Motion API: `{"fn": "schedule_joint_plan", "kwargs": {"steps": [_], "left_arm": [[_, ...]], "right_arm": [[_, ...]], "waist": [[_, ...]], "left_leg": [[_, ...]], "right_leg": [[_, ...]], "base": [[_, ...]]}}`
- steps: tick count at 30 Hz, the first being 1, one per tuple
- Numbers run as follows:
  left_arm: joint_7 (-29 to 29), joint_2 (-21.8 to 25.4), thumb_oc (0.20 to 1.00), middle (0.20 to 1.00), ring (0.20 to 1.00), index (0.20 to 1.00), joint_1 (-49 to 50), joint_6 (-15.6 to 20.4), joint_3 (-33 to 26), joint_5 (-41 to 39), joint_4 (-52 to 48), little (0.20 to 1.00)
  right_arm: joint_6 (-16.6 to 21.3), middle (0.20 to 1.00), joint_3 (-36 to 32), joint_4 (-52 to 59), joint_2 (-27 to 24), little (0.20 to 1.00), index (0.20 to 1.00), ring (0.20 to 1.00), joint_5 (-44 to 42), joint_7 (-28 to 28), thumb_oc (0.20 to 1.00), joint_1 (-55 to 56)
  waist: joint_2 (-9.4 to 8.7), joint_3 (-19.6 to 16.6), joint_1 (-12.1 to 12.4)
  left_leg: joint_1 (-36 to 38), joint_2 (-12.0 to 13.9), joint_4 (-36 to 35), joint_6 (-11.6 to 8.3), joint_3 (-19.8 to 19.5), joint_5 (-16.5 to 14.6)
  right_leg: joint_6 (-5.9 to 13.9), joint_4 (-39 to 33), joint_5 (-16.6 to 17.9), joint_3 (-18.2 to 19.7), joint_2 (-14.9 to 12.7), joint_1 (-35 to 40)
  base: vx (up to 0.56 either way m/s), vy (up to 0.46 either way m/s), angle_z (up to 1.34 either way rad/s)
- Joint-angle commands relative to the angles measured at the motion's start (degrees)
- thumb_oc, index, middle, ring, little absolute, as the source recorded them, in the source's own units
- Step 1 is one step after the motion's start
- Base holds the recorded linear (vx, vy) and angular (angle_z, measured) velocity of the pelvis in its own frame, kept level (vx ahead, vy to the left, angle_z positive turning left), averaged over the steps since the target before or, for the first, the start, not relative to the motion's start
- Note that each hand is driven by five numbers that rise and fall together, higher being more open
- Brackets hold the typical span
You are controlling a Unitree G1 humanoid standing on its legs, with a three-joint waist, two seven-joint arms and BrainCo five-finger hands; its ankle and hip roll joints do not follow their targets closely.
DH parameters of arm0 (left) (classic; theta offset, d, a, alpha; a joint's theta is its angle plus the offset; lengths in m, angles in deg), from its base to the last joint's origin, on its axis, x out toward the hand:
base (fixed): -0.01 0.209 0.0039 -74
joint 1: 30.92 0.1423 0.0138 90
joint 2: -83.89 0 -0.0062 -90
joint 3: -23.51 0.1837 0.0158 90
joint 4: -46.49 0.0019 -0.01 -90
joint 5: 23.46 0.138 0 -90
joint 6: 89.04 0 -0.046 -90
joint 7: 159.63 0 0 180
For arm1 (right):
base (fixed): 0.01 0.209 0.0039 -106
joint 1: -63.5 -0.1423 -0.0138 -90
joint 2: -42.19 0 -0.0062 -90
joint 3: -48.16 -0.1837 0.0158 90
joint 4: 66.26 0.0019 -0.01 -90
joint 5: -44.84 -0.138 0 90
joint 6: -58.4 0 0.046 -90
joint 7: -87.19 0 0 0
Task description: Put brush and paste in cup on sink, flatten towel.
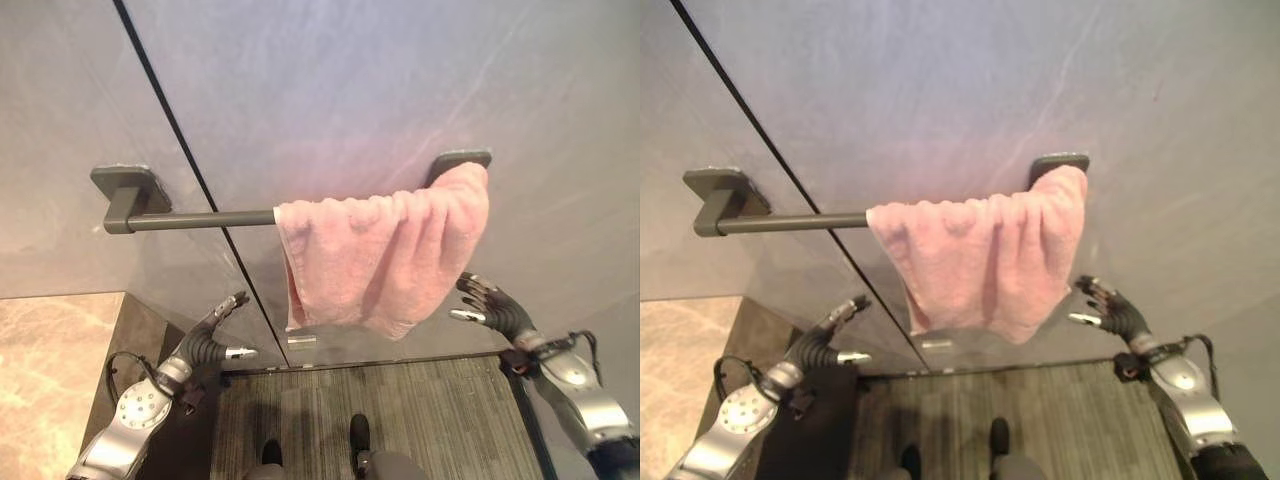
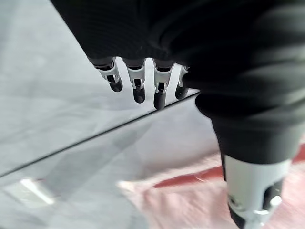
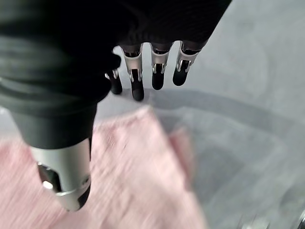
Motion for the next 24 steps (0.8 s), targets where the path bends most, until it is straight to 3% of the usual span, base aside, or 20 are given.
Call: {"fn": "schedule_joint_plan", "kwargs": {"steps": [1, 15, 16, 17, 18, 19, 24], "left_arm": [[0.5, 0.8, 1.000, 1.000, 1.000, 1.000, -3.3, 2.5, 2.7, -3.5, -0.2, 1.000], [-1.7, -7.8, 1.000, 1.000, 1.000, 1.000, -11.7, 0.8, 11.9, -1.5, 8.3, 1.000], [-1.8, -9.3, 1.000, 1.000, 1.000, 1.000, -12.4, 0.4, 13.1, -1.7, 9.7, 1.000], [-1.9, -9.4, 0.602, 0.602, 0.602, 0.602, -12.9, 0.5, 13.2, -1.3, 9.6, 0.602], [-2.0, -9.1, 0.269, 0.269, 0.269, 0.269, -13.4, 0.6, 13.6, -0.5, 9.4, 0.269], [-2.1, -9.0, 0.200, 0.200, 0.200, 0.200, -13.7, 0.6, 13.6, -0.2, 9.4, 0.200], [-3.4, -8.6, 0.200, 0.200, 0.200, 0.200, -13.9, 0.8, 12.6, 0.3, 9.6, 0.200]], "right_arm": [[2.5, 1.000, 2.5, 1.5, 0.2, 1.000, 1.000, 1.000, -1.9, 2.7, 1.000, -10.4], [1.6, 1.000, 14.7, -1.2, 9.7, 1.000, 1.000, 1.000, 4.8, 0.9, 1.000, -24.3], [1.2, 0.542, 15.9, -1.8, 10.9, 0.542, 0.542, 0.542, 6.5, 0.5, 0.542, -25.2], [1.1, 0.285, 16.1, -2.2, 11.4, 0.285, 0.285, 0.285, 7.3, 0.1, 0.285, -25.3], [1.0, 0.200, 16.4, -2.6, 12.2, 0.200, 0.200, 0.200, 8.2, -0.2, 0.200, -25.6], [1.0, 0.200, 16.4, -2.9, 12.7, 0.200, 0.200, 0.200, 8.8, -0.5, 0.200, -25.5], [1.6, 0.200, 13.9, -2.3, 13.9, 0.200, 0.200, 0.200, 9.3, -2.4, 0.200, -23.0]], "waist": [[-4.17, -2.7, 1.8], [-4.20, -3.6, 1.3], [-4.23, -3.6, 1.1], [-4.21, -3.7, 1.1], [-4.23, -3.8, 1.0], [-4.26, -3.9, 1.1], [-4.18, -4.1, 0.9]], "left_leg": [[-3.4, -2.4, 4.7, -0.25, -1.7, 0.5], [-1.4, -2.1, 2.3, 0.02, -0.6, 0.6], [-1.3, -2.1, 0.9, 0.03, -0.4, 1.2], [-1.2, -2.1, 0.3, 0.07, -0.4, 1.3], [-1.1, -2.0, -0.4, 0.05, -0.3, 1.7], [-1.1, -2.0, -1.0, 0.02, -0.2, 1.9], [-1.0, -2.1, -2.8, -0.12, -0.3, 2.6]], "right_leg": [[3.08, 2.2, -9.1, -1.7, -1.8, 5.5], [3.22, 1.0, -8.1, -1.1, -1.9, 6.3], [3.49, 0.9, -7.5, -1.0, -2.0, 5.7], [3.60, 0.9, -7.4, -0.9, -2.1, 5.5], [3.76, 0.7, -7.1, -0.8, -2.1, 5.2], [3.84, 0.7, -7.0, -0.7, -2.2, 5.0], [4.22, 0.5, -6.6, -0.8, -2.5, 4.4]], "base": [[0.00, 0.000, 0.00], [0.00, 0.007, 0.00], [-0.03, 0.043, 0.01], [-0.03, 0.050, -0.02], [-0.01, 0.039, -0.01], [-0.01, 0.036, -0.02], [0.00, 0.031, 0.00]]}}
